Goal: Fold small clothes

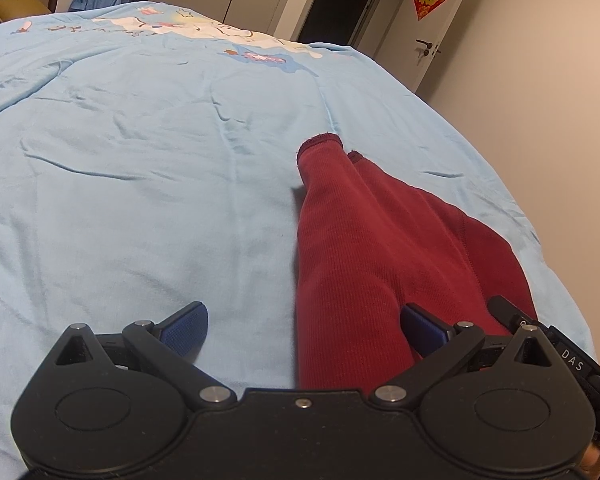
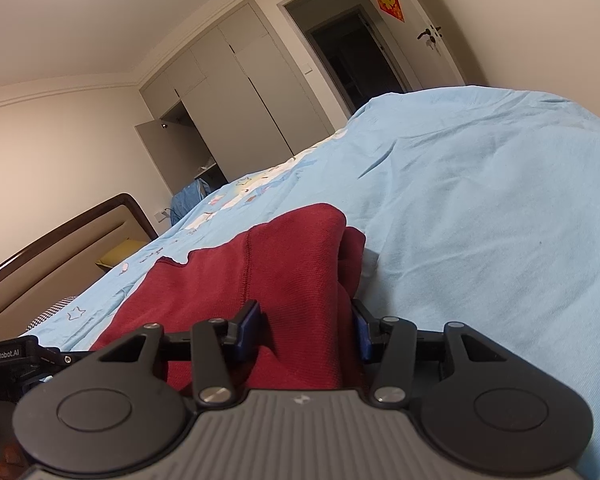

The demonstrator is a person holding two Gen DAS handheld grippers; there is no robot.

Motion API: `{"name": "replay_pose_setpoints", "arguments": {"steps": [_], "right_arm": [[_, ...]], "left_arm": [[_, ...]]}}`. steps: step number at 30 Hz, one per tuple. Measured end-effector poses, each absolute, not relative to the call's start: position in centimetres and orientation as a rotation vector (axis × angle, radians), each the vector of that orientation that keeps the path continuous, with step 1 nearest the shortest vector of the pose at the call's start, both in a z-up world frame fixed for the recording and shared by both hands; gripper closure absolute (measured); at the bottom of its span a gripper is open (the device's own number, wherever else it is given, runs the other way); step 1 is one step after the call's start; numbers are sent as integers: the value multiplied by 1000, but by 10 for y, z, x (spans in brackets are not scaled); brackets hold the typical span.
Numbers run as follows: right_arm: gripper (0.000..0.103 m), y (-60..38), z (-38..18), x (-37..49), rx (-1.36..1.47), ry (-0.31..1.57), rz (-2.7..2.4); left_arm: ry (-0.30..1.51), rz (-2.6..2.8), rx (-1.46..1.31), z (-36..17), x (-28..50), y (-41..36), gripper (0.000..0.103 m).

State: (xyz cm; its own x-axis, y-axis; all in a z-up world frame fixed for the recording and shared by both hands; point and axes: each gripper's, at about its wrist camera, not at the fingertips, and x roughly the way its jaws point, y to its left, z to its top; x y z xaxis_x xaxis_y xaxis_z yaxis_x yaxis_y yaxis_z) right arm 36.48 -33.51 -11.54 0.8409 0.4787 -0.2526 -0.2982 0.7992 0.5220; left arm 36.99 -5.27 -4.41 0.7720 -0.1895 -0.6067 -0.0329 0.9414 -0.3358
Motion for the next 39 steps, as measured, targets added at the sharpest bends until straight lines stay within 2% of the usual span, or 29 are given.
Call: {"name": "replay_pose_setpoints", "arguments": {"steps": [4, 7, 10, 12, 13, 17, 20, 29, 39], "right_arm": [[55, -336, -115, 364, 483, 381, 429], [58, -334, -114, 361, 466, 375, 421], [66, -327, -109, 356, 420, 363, 406], [71, -321, -105, 353, 376, 357, 396], [74, -317, -102, 352, 355, 353, 391], [81, -306, -86, 344, 272, 335, 375], [82, -296, -73, 338, 197, 308, 379], [82, -245, -34, 354, 106, 223, 465], [82, -128, 0, 452, -38, 235, 622]], "left_arm": [[679, -71, -311, -41, 368, -58, 1], [675, -93, -311, -39, 368, -61, 10], [676, -134, -318, -38, 367, -64, 23], [680, -166, -341, -39, 368, -63, 40], [681, -185, -357, -39, 368, -63, 45], [637, -200, -313, -31, 361, -66, 61], [599, -225, -271, -21, 358, -65, 68], [453, -164, -144, 25, 361, -33, 70], [418, 56, -125, 49, 405, 43, 70]]}}
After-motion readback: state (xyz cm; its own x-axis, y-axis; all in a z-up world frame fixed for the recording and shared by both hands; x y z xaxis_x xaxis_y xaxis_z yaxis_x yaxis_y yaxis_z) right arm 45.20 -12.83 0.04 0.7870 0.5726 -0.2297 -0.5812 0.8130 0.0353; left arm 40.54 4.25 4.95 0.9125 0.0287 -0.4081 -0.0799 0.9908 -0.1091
